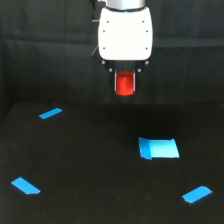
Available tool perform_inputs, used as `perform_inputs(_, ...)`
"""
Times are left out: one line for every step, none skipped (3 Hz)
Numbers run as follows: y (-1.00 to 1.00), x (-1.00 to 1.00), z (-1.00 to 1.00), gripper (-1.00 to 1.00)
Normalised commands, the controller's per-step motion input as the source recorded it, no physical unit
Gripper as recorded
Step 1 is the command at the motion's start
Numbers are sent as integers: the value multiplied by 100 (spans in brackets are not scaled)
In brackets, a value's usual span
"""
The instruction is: Pick up the red object from the table
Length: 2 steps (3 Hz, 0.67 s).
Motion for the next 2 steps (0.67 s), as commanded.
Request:
perform_inputs(-3,0,11,-54)
perform_inputs(-9,10,15,-69)
